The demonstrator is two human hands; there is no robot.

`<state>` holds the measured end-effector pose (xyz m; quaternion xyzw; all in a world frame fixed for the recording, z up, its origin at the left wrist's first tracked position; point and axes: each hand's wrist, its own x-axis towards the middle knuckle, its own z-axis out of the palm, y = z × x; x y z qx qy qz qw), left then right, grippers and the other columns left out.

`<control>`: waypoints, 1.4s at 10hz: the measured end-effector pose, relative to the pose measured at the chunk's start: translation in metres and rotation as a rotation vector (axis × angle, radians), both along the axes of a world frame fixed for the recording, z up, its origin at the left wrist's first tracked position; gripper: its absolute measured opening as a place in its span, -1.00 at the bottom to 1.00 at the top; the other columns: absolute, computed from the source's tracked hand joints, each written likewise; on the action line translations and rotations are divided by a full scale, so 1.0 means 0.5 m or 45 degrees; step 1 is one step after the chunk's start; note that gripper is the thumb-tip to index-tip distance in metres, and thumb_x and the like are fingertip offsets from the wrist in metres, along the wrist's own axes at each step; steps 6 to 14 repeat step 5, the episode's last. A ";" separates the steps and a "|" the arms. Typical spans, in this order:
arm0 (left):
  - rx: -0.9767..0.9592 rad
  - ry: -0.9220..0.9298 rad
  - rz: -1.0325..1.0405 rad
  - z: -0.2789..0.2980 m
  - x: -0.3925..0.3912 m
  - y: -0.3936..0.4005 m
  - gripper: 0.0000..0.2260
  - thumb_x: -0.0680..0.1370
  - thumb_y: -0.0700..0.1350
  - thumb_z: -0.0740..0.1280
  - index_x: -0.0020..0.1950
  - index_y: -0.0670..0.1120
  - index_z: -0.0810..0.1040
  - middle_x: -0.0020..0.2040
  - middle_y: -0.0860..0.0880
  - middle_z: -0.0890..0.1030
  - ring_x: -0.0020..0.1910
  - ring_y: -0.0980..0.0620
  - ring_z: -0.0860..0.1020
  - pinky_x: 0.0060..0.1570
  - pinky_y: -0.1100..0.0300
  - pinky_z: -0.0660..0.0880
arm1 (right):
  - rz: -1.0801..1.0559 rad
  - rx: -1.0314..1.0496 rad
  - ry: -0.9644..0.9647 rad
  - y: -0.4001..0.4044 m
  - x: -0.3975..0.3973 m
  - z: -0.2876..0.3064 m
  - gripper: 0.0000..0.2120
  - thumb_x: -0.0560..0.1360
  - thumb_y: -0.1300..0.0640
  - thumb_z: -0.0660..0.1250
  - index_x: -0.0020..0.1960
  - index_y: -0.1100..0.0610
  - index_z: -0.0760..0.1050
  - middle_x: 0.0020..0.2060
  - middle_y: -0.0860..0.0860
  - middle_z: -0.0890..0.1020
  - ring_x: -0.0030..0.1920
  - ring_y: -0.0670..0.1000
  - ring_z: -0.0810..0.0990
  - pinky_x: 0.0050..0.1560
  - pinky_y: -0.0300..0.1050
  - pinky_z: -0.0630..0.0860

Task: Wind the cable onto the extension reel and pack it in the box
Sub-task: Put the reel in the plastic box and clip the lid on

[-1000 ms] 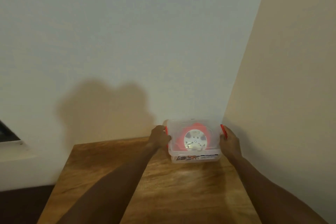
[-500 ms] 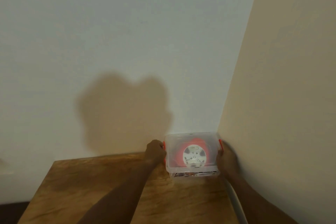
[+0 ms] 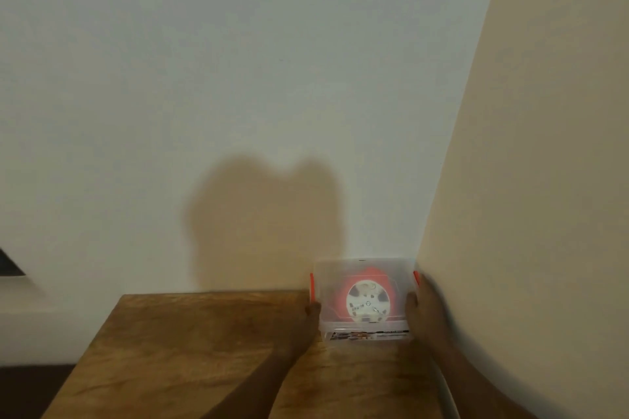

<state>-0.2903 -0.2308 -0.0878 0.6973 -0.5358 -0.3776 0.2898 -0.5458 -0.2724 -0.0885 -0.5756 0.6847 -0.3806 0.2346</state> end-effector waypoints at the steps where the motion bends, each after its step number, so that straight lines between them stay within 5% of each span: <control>1: 0.018 -0.081 -0.022 -0.029 0.022 0.076 -0.62 0.72 0.17 0.11 0.33 0.01 0.58 0.23 -0.04 0.68 0.17 -0.01 0.63 0.24 0.03 0.56 | -0.014 -0.175 0.133 0.044 0.012 -0.040 -0.46 0.60 0.24 0.26 0.54 0.21 0.21 0.48 0.16 0.33 0.48 0.18 0.27 0.48 0.16 0.22; 2: 0.064 -0.207 -0.009 -0.046 0.069 0.124 -0.54 0.71 0.19 0.13 0.52 -0.02 0.43 0.42 -0.07 0.57 0.34 -0.08 0.57 0.35 0.07 0.48 | -0.102 -0.102 0.344 0.076 0.029 -0.082 -0.41 0.58 0.10 0.30 0.53 0.24 0.23 0.49 0.31 0.24 0.48 0.33 0.21 0.42 0.26 0.25; 3: 0.076 -0.440 -0.155 -0.018 0.127 0.141 -0.45 0.70 0.13 0.20 0.65 -0.04 0.23 0.56 -0.09 0.43 0.50 -0.09 0.44 0.41 0.12 0.38 | -0.051 0.121 0.542 0.105 0.046 -0.075 -0.35 0.61 -0.13 0.14 0.59 0.18 0.12 0.56 0.26 0.08 0.54 0.29 0.06 0.46 0.27 0.17; 4: 0.017 -0.765 -0.222 0.047 0.186 0.139 -0.47 0.71 0.15 0.17 0.61 -0.09 0.30 0.57 -0.14 0.41 0.53 -0.11 0.40 0.44 0.08 0.33 | 0.050 0.164 0.724 0.134 0.066 -0.038 -0.30 0.59 -0.24 -0.04 0.61 0.10 0.02 0.60 0.15 0.01 0.57 0.22 -0.07 0.49 0.26 0.07; 5: -0.168 -0.830 -0.151 0.152 0.251 0.130 -0.41 0.71 0.11 0.19 0.66 -0.13 0.17 0.64 -0.12 0.30 0.60 -0.06 0.28 0.52 0.09 0.26 | 0.043 -0.073 0.674 0.159 0.100 0.053 -0.14 0.52 -0.37 -0.23 0.56 0.20 0.21 0.55 0.20 0.18 0.55 0.26 0.10 0.43 0.33 0.19; 14: -0.168 -0.830 -0.151 0.152 0.251 0.130 -0.41 0.71 0.11 0.19 0.66 -0.13 0.17 0.64 -0.12 0.30 0.60 -0.06 0.28 0.52 0.09 0.26 | 0.043 -0.073 0.674 0.159 0.100 0.053 -0.14 0.52 -0.37 -0.23 0.56 0.20 0.21 0.55 0.20 0.18 0.55 0.26 0.10 0.43 0.33 0.19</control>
